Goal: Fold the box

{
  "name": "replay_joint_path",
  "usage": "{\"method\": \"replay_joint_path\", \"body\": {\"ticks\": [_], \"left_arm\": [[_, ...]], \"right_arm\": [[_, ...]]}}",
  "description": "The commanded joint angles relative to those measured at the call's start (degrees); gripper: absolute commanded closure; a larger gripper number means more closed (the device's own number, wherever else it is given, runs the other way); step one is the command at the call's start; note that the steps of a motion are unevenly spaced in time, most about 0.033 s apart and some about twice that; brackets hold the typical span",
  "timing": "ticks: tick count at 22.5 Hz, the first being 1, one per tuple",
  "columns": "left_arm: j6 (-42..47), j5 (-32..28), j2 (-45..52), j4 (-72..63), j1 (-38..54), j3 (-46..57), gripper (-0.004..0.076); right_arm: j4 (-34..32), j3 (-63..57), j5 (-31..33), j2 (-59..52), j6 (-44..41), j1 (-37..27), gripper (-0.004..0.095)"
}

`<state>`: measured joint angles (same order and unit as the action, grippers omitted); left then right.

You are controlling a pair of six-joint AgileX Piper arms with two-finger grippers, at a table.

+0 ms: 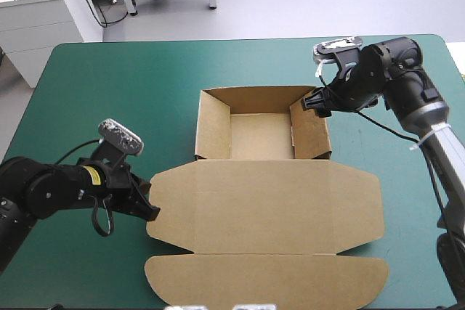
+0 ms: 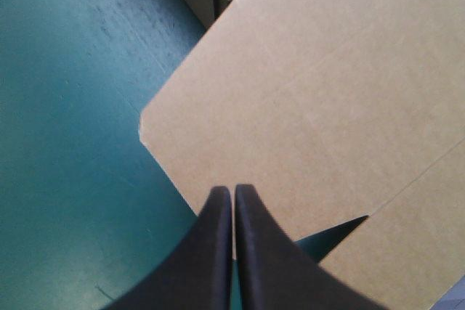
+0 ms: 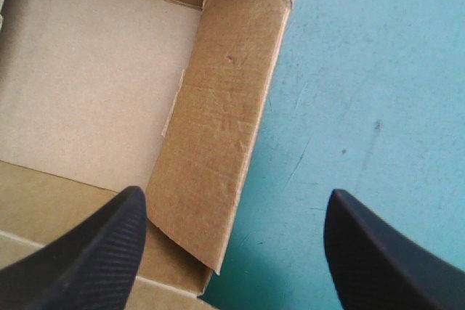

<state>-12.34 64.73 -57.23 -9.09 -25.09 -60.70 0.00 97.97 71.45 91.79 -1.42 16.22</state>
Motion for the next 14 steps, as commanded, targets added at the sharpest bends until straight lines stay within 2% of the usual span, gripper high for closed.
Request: {"method": "replay_joint_path", "body": {"ticks": [1,4,7,11,14], "left_arm": [[1.73,-7.13,3.01,-1.01,-0.02,5.35,0.0732],[1.82,-8.89,4.03,-1.01,-0.02,11.37,0.0732],[1.82,-10.14,4.03,-1.01,-0.02,12.12,0.0732],[1.82,-11.41,4.03,-1.62,-0.02,12.12,0.0732],[1.82,-11.87,4.03,-1.62,-0.02,12.12,0.0732]], "right_arm": [[-0.42,1.65,-1.54,1.26,-1.67,-0.14,0.0274],[-0.42,1.65,-3.35,6.74,-2.81,-0.14,0.0274],[-0.42,1.65,-7.31,11.56,-3.69,-0.14,0.0274],[0.0,1.65,-8.9,15.16,-3.91,-0.14,0.0283],[0.0,1.65,-9.39,15.89,-3.91,-0.14,0.0407]]}}
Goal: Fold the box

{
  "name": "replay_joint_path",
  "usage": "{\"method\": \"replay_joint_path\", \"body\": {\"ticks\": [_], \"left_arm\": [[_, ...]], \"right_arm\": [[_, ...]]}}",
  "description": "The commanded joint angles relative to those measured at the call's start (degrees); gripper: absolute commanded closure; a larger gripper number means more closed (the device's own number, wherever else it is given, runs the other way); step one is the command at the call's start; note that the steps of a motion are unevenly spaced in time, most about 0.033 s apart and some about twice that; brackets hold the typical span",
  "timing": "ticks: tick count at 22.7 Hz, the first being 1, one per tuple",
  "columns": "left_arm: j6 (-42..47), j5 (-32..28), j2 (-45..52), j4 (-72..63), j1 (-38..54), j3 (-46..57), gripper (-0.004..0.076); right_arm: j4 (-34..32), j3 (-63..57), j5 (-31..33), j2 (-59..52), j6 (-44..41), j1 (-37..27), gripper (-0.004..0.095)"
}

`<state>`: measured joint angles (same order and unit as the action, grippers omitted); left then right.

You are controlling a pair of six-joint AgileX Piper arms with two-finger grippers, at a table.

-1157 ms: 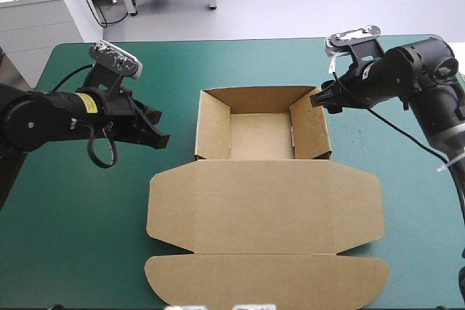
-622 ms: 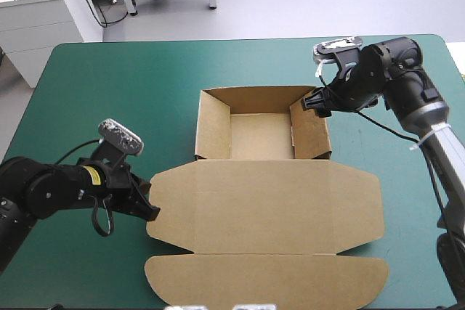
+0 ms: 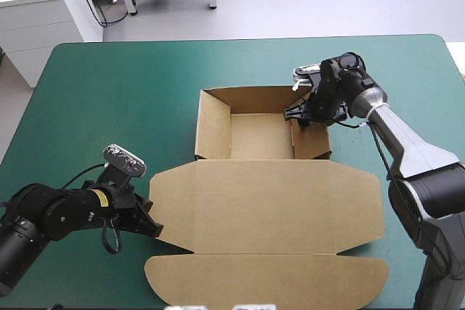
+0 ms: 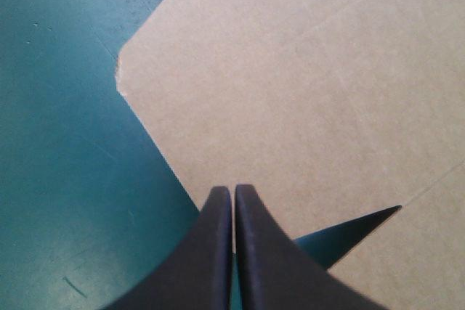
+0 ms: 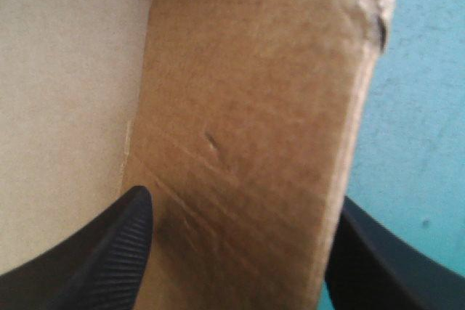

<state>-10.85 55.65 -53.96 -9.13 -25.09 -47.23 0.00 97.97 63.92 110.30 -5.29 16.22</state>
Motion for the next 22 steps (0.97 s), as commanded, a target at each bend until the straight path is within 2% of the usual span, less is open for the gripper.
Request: {"method": "replay_joint_path", "body": {"ticks": [1,6,11,17,22], "left_arm": [[0.32,-2.93,0.75,-1.59,-0.02,-1.36,0.0732],[0.32,-3.86,0.75,-1.59,-0.02,-1.36,0.0732],[0.32,-5.12,0.75,-1.59,-0.02,-1.36,0.0732],[0.32,-5.01,0.75,-1.4,-0.02,-1.36,0.0732],[0.32,-4.5,0.75,-1.16,-0.02,-1.36,0.0732]], "right_arm": [[0.0,1.65,-1.91,-2.49,-0.03,-0.14,0.0484],[0.0,1.65,-2.05,-2.49,-0.42,-0.14,0.091],[-0.78,1.65,-1.59,-2.49,-0.17,-0.14,0.0927],[-9.4,4.06,-2.35,-6.41,0.72,-2.27,0.0927],[-13.21,9.07,-3.84,-10.79,3.08,-12.9,0.0927]]}}
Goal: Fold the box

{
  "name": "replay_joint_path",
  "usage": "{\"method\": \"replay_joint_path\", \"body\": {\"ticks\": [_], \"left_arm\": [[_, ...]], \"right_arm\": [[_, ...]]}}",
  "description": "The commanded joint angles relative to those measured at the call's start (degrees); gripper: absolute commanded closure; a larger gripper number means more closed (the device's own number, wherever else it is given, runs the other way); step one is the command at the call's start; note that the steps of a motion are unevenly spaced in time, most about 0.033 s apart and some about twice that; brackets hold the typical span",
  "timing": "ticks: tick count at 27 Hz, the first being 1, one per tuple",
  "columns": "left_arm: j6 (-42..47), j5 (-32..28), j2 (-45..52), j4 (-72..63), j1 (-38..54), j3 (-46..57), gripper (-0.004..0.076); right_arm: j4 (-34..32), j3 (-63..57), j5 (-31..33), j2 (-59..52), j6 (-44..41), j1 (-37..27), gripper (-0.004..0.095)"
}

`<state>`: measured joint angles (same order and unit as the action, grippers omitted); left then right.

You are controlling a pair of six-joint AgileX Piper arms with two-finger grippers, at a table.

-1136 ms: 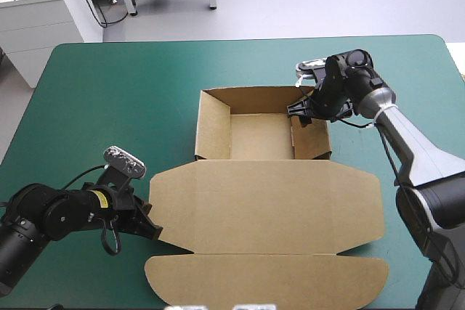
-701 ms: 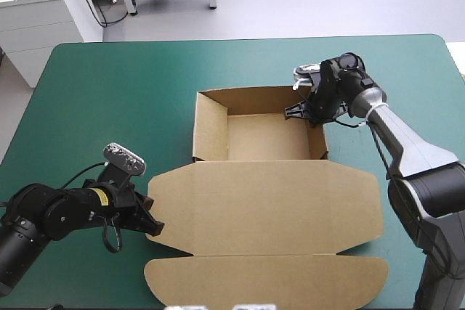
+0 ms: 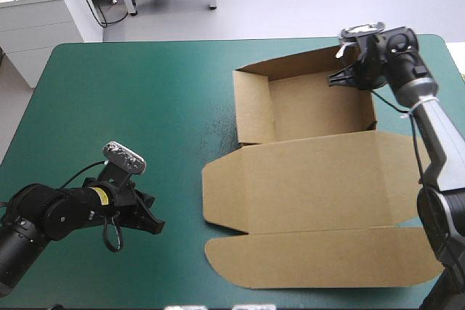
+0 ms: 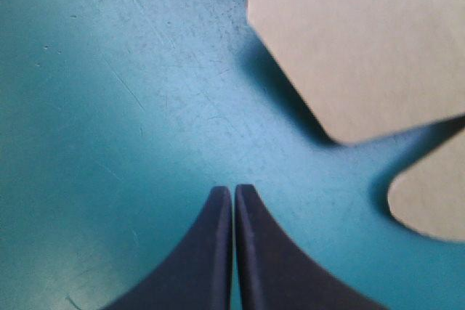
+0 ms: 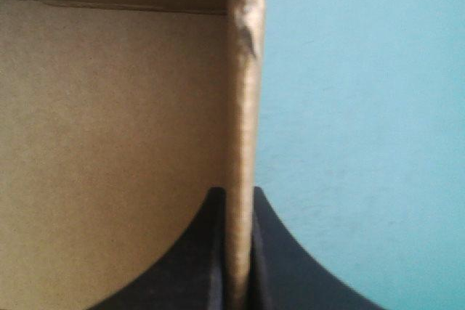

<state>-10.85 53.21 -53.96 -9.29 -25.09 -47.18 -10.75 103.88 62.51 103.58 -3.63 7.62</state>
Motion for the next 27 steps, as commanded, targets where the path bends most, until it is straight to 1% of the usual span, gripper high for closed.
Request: {"method": "replay_joint_path", "body": {"ticks": [1,2,3,5,9,12,16,21,23,24,26,27], "left_arm": [[0.32,-2.05,0.75,-1.0,-0.02,-1.4,0.0732],[0.32,-2.05,0.75,-1.0,-0.02,-1.4,0.0732],[0.32,-2.05,0.75,-1.0,-0.02,-1.4,0.0732],[0.32,-2.05,0.75,-1.0,-0.02,-1.4,0.0732],[0.32,-2.05,0.75,-0.75,-0.02,-1.4,0.0732],[0.32,-2.05,0.75,-0.75,-0.02,-1.4,0.0732],[0.32,-2.05,0.75,-0.64,-0.02,-1.4,0.0732],[0.32,-1.96,0.75,-0.64,-0.02,-1.4,0.0732],[0.32,-1.83,0.75,-0.64,-0.02,-1.4,0.0732],[0.32,-1.62,0.75,-0.64,-0.02,-1.4,0.0732],[0.32,-1.48,0.75,-0.64,-0.02,-1.4,0.0732],[0.32,-1.35,0.75,-0.64,-0.02,-1.4,0.0732]], "right_arm": [[-2.46,3.58,-2.44,-4.17,2.02,-8.04,0.0927],[-2.46,3.68,-2.61,-4.17,2.03,-10.14,0.0927],[-2.46,3.68,-3.07,-3.94,2.03,-13.94,0.0927],[-2.21,3.68,-3.9,-3.56,2.03,-18.03,0.0927],[0.36,3.68,-6.68,-2.22,2.12,-25.0,0.0927],[2.98,3.68,-7.57,-0.64,3.63,-28.92,0.0927],[4.04,3.68,-8.6,3.57,3.63,-32.61,0.0927],[4.53,3.68,-8.98,7.72,3.63,-33.14,0.0915],[4.63,3.68,-9.95,8.64,3.63,-33.14,0.088],[4.63,3.68,-10.37,9.06,3.63,-33.14,0.0839],[4.63,3.68,-11.42,9.07,3.63,-33.14,0.0725],[4.63,3.68,-11.69,9.07,4.05,-33.14,0.0638]]}}
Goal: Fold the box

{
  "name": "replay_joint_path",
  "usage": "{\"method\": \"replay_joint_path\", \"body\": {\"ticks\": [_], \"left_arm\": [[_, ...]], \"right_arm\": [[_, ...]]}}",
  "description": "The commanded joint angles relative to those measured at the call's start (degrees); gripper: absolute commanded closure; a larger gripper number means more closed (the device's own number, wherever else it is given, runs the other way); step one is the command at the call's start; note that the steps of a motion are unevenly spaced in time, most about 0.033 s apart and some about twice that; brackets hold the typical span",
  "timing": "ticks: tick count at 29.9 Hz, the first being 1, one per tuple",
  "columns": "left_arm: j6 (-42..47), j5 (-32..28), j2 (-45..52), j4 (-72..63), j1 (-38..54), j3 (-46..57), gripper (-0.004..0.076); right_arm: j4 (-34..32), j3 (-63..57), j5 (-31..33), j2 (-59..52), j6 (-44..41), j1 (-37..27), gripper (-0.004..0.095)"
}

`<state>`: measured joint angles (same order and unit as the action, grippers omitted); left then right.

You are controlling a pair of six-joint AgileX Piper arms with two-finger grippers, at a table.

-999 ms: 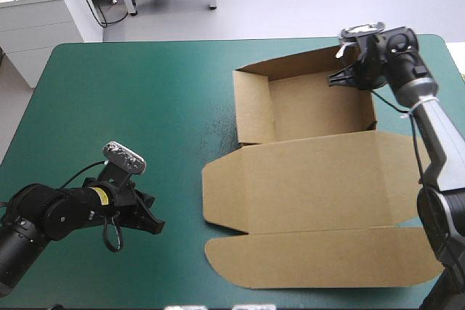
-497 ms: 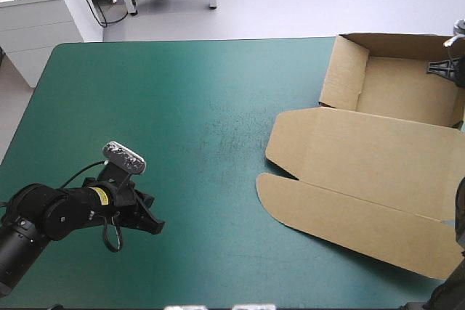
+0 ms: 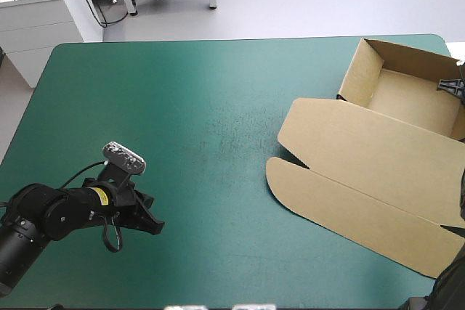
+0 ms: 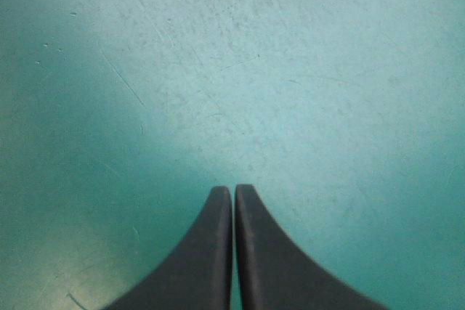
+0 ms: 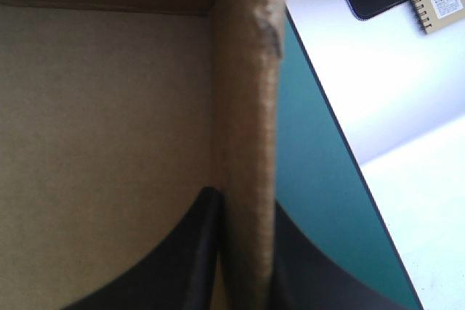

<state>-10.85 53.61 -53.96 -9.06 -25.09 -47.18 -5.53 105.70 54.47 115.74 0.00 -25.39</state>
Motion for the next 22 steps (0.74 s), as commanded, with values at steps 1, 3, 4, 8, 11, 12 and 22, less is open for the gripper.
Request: {"method": "replay_joint_path", "body": {"ticks": [1,3,4,8,11,12,22], "left_arm": [[0.32,-1.62,0.75,-0.86,-0.02,-1.4,0.0732],[0.32,-1.53,0.75,-0.86,-0.02,-1.4,0.0732],[0.32,-1.53,0.75,-0.86,-0.02,-1.4,0.0732],[0.32,-1.53,0.75,-0.86,-0.02,-1.4,0.0732],[0.32,-1.53,0.75,-0.86,-0.02,-1.4,0.0732],[0.32,-1.53,0.75,-0.86,-0.02,-1.4,0.0732],[0.32,-0.99,0.75,-2.0,-0.02,-1.4,0.0732]], "right_arm": [[-0.59,1.9,-3.65,-3.2,0.57,-0.14,0.0537],[-0.59,2.38,-3.26,-3.42,0.57,-0.14,0.0325],[-0.73,2.79,-2.72,-3.53,0.57,-0.14,0.0238],[-0.83,4.81,-0.44,-4.94,0.97,-0.14,0.0153],[-0.55,5.81,0.32,-7.14,0.97,-0.14,0.0185],[-0.42,5.84,0.43,-8.2,0.97,-0.14,0.0197],[12.37,5.84,5.52,-17.28,8.21,-0.14,0.0817]]}}
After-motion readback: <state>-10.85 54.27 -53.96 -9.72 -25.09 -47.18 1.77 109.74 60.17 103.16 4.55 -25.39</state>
